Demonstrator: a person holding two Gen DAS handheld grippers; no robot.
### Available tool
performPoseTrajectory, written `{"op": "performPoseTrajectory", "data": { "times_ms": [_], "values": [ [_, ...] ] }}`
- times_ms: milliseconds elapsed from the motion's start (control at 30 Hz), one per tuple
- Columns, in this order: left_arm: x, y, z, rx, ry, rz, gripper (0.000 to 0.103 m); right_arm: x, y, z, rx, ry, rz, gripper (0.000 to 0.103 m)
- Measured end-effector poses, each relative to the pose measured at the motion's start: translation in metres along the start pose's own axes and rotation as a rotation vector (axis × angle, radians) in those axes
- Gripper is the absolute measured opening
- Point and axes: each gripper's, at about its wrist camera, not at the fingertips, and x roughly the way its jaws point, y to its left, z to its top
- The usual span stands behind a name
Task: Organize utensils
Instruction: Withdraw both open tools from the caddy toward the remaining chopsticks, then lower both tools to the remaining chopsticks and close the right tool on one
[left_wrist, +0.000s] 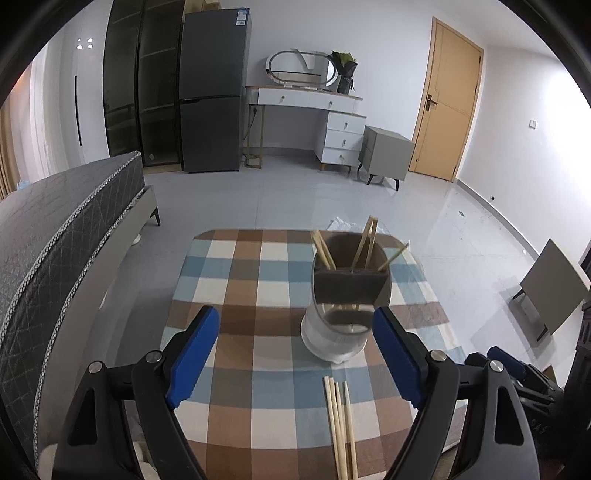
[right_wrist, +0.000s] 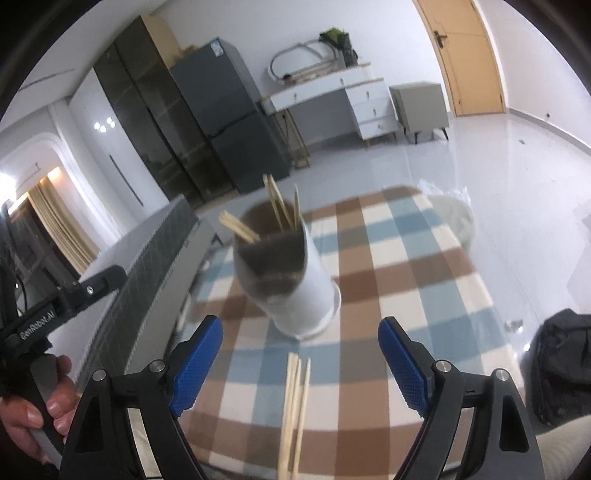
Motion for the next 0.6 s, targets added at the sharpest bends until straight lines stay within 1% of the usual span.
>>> {"op": "performPoseTrajectory", "data": {
  "times_ms": [133,267,333,367,500,600],
  "values": [
    [0.01,0.003,-0.015,-0.016,0.024,0.009,0.081,0.011,-0.002,-0.014,-0.027,0.044,-0.034,0.087],
    [0.026,0.008,-0.027,-0.046,0.072,-0.007,0.081,0.023,-0.009,-0.025,-0.005,0.088,-0.052,0.087],
    [0.038,0.007,-0.035,-0.043,0.109,-0.059,0.081,0.03,-0.011,-0.03,0.001,0.114,-0.061,0.087],
    [0.043,0.005,-0.039,-0.033,0.126,-0.071,0.081,0.033,-0.012,-0.032,0.001,0.129,-0.065,0.087],
    [0.057,0.008,-0.049,-0.037,0.177,-0.068,0.081,0.04,-0.012,-0.038,-0.007,0.155,-0.071,0.087],
    [0.07,0.016,-0.057,-0.07,0.234,-0.052,0.081,0.047,-0.01,-0.041,-0.022,0.181,-0.076,0.087]
  ]
}}
